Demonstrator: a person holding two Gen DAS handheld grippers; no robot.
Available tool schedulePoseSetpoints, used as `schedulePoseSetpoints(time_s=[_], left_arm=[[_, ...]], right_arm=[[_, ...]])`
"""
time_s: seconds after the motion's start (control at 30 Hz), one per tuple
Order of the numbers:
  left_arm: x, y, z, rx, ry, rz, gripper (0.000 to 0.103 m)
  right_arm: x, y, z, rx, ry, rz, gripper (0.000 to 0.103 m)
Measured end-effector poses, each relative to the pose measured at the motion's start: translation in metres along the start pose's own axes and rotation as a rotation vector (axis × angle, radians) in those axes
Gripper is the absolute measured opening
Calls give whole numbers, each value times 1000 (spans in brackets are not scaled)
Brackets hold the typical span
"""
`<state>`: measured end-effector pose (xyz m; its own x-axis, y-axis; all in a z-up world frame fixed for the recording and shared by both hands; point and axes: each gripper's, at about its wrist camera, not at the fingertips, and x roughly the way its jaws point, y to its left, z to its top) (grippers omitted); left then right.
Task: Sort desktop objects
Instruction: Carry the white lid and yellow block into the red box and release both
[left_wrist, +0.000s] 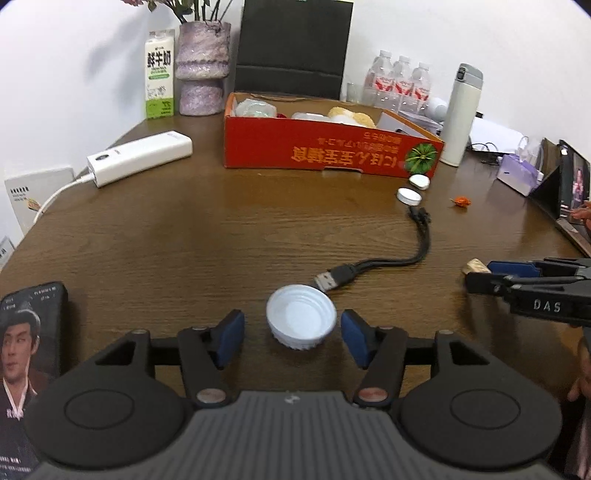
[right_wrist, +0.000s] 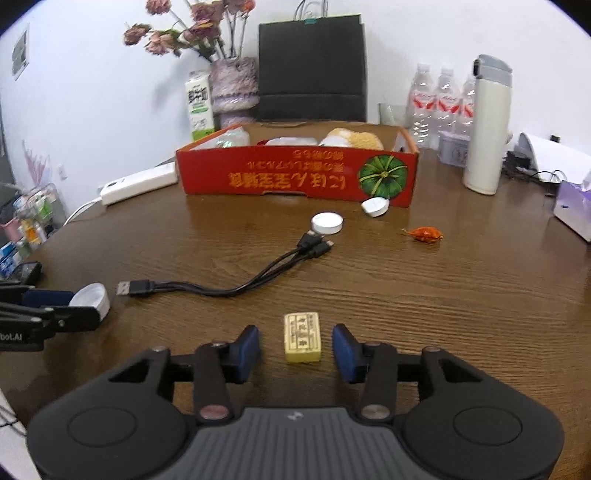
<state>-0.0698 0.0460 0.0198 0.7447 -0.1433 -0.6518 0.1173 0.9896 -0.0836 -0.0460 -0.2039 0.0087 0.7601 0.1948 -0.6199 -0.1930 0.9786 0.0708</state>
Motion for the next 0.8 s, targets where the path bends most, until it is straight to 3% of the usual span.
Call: schedulePoseSetpoints(time_s=[0.03,0.07,0.17,0.3,0.4,0.53,0.6,0.67,0.8], left_arm=[[2,0,1,6,-1,3,51],[3,-1,3,16,-1,0,41],[-2,4,9,-22,10,-77,41],[-17,13,27,-87,-52,-89,40],[-21,18,72,-91,-107,-134,40],[5,16,161,-5,-164,-120,41],[38,17,200,36,-128,-118,41],[81,21,229,33,-28,-127,41],[142,34,252,-4,75,-140,41]], right_arm=[[2,1,1,9,-8,-17,20],[2,2,2,10,-11,-20,19],[-2,2,8,23,-43,8,19],[-16,-11,24,61,-119,0,19],[-19,-25,54,83,-159,20,19],[0,-44,130,113,-239,-3,19],[24,-58,167,158,-224,-9,19],[59,-74,198,237,-160,17,19],[121,-77,222,272,-27,121,19]])
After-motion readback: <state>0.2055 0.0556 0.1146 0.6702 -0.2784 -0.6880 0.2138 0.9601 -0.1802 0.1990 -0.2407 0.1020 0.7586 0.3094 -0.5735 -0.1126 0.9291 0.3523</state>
